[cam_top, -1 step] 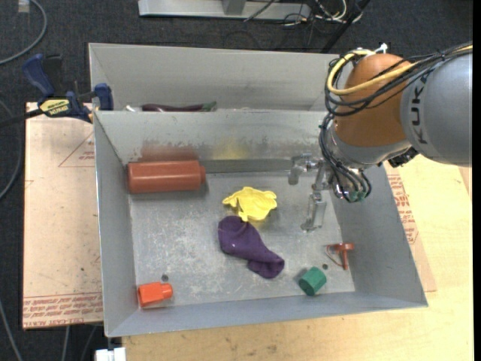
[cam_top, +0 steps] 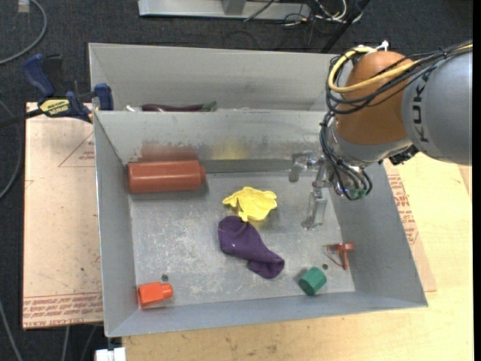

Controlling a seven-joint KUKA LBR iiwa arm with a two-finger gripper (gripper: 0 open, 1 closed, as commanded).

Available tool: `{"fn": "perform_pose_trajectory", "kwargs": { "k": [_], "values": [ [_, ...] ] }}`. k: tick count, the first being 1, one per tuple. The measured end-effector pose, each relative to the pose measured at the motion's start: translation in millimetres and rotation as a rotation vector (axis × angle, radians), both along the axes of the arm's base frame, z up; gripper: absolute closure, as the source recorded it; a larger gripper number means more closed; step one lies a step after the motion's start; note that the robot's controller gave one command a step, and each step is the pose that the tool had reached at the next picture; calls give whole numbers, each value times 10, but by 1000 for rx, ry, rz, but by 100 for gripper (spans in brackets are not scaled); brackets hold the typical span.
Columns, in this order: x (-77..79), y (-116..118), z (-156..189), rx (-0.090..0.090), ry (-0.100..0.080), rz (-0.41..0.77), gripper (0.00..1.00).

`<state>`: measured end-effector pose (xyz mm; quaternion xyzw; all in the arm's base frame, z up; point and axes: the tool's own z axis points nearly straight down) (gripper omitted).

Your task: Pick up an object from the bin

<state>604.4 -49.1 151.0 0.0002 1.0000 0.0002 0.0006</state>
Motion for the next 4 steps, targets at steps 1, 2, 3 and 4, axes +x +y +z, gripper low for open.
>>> {"fn": "perform_pose_trajectory", "kwargs": {
  "k": [1, 2, 3, 4],
  "values": [
    [52, 90, -166, -2, -7, 75, 0],
    [104, 434, -555, 0, 0, 376, 0],
    [407, 890, -801, -1, -12, 153, 100],
    [407, 889, -801, -1, -12, 153, 100]
  ]
}}
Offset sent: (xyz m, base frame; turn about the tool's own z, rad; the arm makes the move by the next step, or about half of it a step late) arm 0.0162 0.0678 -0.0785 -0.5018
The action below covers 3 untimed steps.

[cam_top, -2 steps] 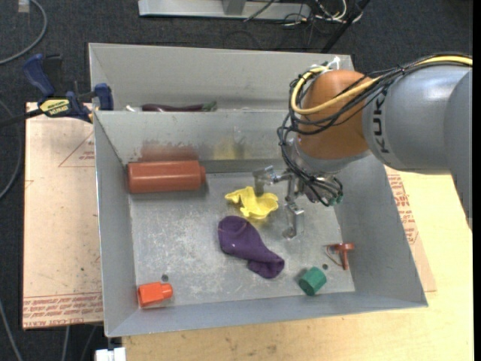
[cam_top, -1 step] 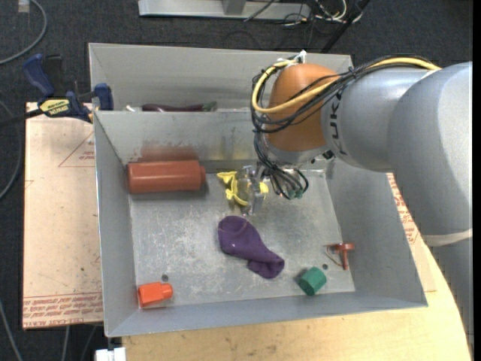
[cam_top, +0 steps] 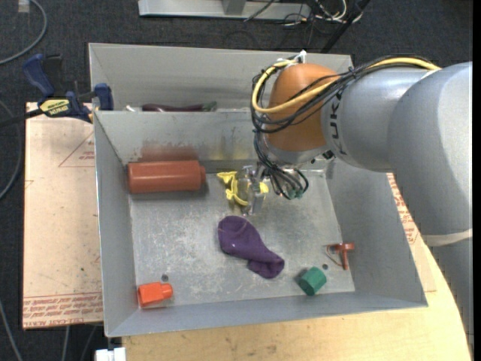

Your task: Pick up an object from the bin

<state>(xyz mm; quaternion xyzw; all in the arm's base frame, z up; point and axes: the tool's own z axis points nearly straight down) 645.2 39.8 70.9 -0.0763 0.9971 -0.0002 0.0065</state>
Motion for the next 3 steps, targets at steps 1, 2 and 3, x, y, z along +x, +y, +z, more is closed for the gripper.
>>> {"fn": "perform_pose_trajectory", "kwargs": {
  "k": [1, 2, 3],
  "values": [
    [-21, -5, 426, 0, 7, 31, 100],
    [76, -277, 1144, 0, -4, 85, 100],
    [76, -277, 1144, 0, -4, 85, 100]
  ]
}}
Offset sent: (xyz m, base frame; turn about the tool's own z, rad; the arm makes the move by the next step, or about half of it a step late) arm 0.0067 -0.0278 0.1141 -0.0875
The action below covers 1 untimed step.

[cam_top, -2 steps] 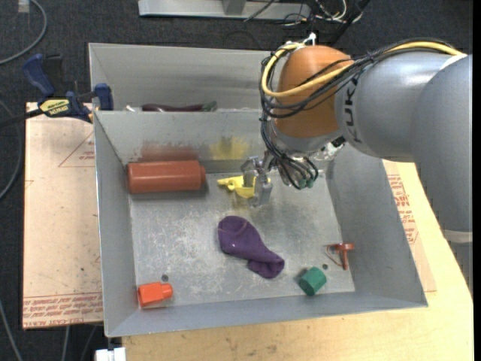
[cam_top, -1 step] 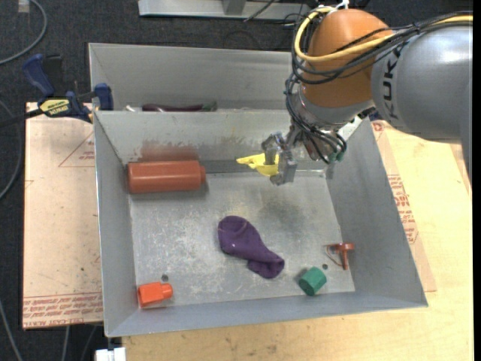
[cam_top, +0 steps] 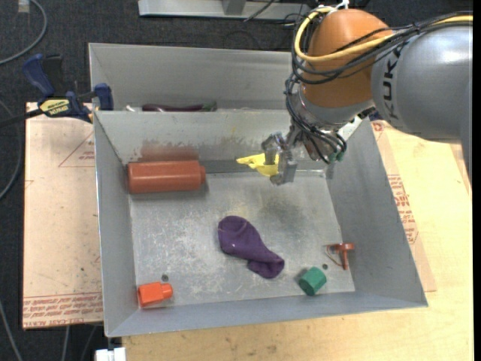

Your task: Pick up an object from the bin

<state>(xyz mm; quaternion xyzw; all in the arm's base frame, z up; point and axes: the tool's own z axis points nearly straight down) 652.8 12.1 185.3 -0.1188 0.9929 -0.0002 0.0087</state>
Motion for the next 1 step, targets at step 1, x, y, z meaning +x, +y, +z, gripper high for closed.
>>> {"fn": "perform_pose_trajectory", "kwargs": {
  "k": [1],
  "values": [
    [-2, -1, 7, 0, 1, 0, 100]
  ]
}}
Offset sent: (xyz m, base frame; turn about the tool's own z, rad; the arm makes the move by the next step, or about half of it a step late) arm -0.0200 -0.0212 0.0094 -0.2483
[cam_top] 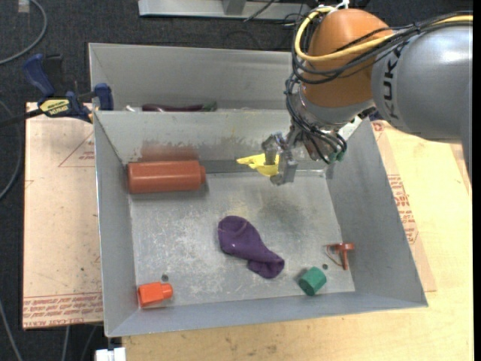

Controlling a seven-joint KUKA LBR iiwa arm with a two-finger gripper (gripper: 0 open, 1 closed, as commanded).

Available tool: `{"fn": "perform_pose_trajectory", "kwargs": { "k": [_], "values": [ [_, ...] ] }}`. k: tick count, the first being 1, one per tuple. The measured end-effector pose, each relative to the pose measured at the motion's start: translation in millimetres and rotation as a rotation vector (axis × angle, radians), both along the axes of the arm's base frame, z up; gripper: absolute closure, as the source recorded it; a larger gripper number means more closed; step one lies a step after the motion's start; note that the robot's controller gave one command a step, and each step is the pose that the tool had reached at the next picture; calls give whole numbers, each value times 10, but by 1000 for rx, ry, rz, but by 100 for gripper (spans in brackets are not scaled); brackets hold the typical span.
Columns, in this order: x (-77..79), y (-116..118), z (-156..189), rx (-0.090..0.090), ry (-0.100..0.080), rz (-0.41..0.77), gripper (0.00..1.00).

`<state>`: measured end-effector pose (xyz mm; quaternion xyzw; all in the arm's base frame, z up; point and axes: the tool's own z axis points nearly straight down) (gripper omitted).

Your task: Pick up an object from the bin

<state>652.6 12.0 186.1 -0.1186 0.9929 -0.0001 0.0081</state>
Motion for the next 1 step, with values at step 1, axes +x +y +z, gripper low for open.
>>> {"fn": "perform_pose_trajectory", "kwargs": {
  "k": [1],
  "values": [
    [-48, -58, 429, -1, -6, 57, 100]
  ]
}}
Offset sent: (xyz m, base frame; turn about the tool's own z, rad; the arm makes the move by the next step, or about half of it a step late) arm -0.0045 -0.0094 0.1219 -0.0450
